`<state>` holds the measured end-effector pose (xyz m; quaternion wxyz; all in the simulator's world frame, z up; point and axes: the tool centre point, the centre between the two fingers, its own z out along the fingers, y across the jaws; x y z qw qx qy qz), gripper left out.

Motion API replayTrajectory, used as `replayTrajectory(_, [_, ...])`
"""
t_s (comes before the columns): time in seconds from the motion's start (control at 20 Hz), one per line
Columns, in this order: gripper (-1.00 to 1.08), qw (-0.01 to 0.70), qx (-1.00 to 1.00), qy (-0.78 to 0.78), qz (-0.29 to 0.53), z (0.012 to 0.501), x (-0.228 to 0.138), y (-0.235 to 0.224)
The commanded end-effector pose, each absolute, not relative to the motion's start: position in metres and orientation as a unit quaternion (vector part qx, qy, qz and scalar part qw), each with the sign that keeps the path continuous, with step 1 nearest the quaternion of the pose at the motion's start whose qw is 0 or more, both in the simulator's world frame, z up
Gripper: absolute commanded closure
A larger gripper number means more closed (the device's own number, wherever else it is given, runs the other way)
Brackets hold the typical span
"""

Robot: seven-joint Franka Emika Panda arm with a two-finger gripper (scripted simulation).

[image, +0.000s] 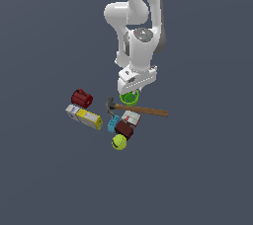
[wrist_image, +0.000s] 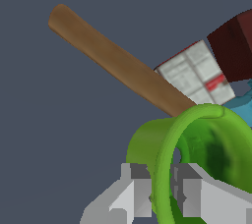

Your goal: Pick up a designated object from a clutter of objects.

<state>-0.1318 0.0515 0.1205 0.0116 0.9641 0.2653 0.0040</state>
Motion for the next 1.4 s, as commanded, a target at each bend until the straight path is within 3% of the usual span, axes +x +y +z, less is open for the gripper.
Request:
replayTrajectory(0.0, [1.08, 0.011, 0.964, 0.265, 0.006, 0.138, -0.119, 0.045])
replayTrajectory(1.35, [1.08, 0.013, 0.964, 0.265, 0.006, 0.323, 0.027, -0.029])
